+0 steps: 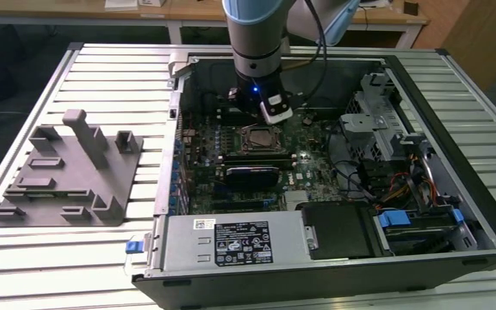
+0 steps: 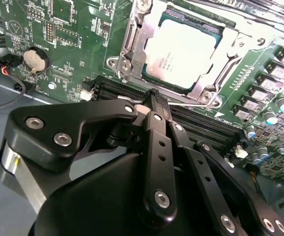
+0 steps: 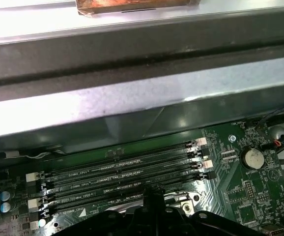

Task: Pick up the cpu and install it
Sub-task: 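Install the first cpu locking lever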

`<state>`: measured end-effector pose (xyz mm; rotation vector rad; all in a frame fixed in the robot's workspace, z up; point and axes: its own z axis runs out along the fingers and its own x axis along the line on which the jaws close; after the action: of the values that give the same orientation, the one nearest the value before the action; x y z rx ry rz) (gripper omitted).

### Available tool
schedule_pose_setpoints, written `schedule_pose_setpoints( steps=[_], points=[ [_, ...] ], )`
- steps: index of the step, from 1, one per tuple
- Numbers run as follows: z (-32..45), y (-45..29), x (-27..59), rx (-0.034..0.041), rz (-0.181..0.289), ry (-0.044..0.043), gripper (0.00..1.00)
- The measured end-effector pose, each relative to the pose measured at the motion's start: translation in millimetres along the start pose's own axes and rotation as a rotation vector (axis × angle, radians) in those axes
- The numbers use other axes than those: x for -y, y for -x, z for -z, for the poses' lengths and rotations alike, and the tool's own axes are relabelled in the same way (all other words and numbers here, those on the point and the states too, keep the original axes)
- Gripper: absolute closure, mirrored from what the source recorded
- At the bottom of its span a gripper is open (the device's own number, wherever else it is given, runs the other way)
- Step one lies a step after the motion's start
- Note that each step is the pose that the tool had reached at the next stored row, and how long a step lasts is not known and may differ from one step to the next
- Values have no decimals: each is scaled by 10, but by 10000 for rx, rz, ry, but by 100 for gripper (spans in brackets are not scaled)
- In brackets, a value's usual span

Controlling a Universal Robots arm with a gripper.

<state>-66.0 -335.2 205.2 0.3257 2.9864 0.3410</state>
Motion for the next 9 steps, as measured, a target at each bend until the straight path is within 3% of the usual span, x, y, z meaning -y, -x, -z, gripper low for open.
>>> schedule_pose_setpoints(
  steps=[9],
  points=[
    [-24,-70,-12,154,-583,-54,89]
  ],
)
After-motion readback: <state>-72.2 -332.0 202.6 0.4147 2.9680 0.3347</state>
